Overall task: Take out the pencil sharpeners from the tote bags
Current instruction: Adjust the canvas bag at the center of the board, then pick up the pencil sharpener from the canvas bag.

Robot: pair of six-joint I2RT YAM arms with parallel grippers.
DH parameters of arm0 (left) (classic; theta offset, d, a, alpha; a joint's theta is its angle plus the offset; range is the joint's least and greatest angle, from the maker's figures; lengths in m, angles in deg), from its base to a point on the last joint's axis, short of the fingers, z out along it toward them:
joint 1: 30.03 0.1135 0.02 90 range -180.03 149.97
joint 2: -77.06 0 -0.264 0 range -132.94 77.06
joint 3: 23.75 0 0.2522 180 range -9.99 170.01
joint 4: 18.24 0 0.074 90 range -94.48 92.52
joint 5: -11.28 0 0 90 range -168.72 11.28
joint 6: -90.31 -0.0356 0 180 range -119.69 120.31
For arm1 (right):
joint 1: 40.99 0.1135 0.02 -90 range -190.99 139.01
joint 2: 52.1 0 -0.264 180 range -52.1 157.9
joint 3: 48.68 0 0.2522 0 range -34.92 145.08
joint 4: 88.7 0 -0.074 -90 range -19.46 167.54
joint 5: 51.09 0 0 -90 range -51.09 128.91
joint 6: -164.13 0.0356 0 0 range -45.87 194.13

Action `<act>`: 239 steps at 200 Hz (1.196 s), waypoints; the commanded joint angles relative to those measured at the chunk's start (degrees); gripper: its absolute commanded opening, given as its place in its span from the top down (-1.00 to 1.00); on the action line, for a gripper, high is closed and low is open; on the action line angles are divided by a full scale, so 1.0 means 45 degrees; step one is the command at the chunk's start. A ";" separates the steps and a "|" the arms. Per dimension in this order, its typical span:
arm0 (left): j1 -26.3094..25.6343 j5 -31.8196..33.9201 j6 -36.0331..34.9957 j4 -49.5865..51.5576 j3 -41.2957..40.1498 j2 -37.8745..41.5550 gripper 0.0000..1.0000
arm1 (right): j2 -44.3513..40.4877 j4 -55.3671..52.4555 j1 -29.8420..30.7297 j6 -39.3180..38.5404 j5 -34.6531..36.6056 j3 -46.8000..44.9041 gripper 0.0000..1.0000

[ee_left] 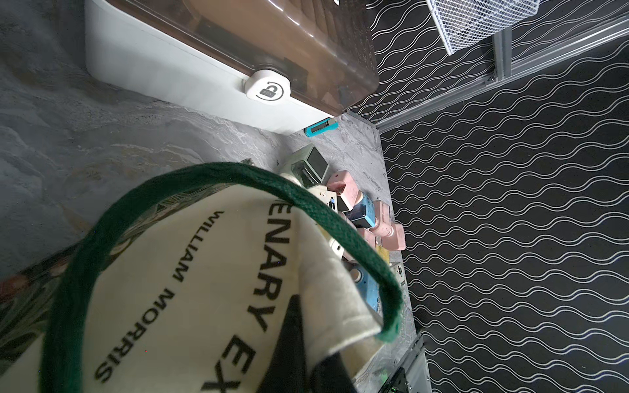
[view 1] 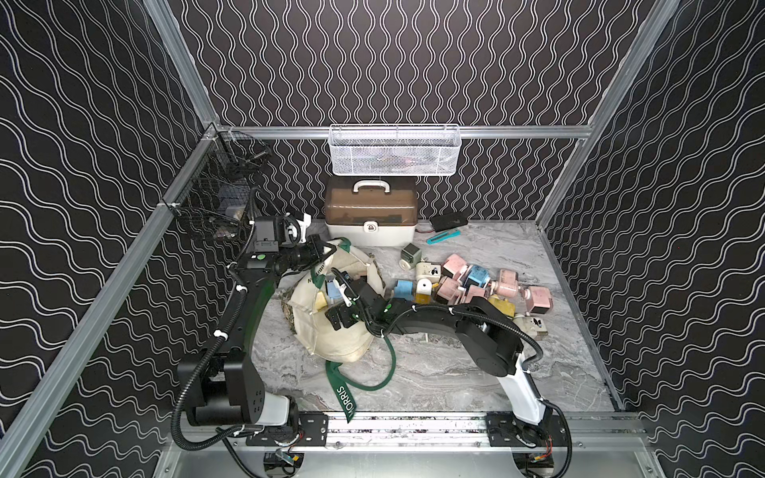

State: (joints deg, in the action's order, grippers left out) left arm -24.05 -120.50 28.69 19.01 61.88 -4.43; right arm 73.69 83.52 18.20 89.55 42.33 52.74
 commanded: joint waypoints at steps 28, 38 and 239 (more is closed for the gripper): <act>0.0000 -0.0403 0.0016 -0.0883 -0.0016 0.0044 1.00 | 0.0822 0.1270 0.0010 0.0257 -0.1427 0.0650 -0.90; 0.0001 -0.0457 0.0039 -0.0902 -0.0016 0.0034 1.00 | 0.1080 0.1234 0.0028 0.0273 -0.1670 0.0934 -0.90; 0.0006 -0.0581 0.0314 -0.1195 -0.0152 0.0054 1.00 | 0.3083 0.2109 -0.0469 0.1281 0.2721 0.2695 -0.33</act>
State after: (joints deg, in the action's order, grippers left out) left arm -24.05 -120.52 29.13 16.50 61.12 -4.45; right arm 90.09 90.14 17.33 94.51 50.14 67.82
